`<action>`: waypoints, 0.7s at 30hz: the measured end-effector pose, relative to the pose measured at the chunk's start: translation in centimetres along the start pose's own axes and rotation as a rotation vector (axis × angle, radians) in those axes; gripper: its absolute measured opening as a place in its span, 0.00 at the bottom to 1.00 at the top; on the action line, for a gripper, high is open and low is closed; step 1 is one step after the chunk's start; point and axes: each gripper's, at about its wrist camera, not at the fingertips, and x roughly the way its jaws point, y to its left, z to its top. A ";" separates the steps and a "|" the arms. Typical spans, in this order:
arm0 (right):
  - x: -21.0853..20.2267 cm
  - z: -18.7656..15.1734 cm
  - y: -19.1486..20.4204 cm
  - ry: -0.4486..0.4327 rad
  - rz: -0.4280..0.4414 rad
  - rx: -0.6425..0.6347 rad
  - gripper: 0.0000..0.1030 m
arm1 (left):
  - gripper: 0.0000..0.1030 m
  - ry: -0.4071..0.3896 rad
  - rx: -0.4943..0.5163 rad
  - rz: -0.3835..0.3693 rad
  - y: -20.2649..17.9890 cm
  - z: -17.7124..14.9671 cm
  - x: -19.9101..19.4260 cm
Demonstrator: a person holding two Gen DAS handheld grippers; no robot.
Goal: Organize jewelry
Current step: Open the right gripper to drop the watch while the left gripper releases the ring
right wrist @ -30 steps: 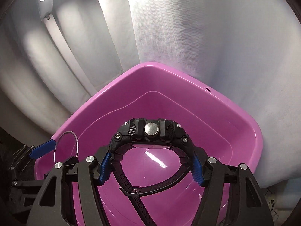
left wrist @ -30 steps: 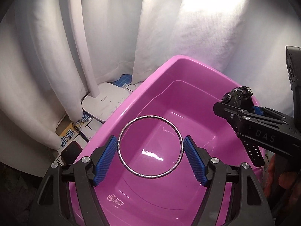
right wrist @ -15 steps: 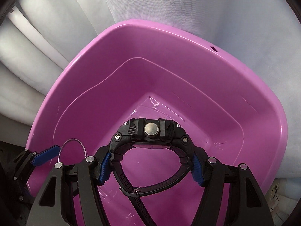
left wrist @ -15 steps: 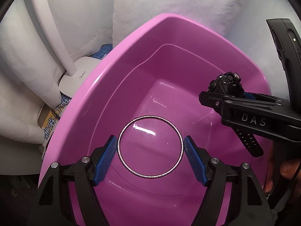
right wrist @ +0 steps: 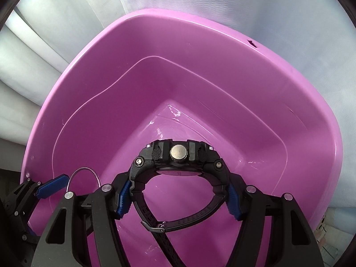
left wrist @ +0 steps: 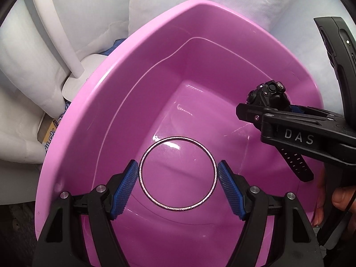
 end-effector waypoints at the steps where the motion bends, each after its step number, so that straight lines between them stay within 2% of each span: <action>1: 0.0 0.1 0.0 0.003 -0.004 0.000 0.63 | 0.69 0.006 -0.003 -0.002 0.2 0.1 0.2; 10: 0.2 0.0 -0.3 0.003 -0.012 0.013 0.64 | 0.71 0.047 -0.002 0.000 0.3 0.2 1.0; 21: 0.3 0.6 -0.5 -0.005 -0.022 0.012 0.65 | 0.76 0.036 0.014 0.009 -0.2 -0.3 0.7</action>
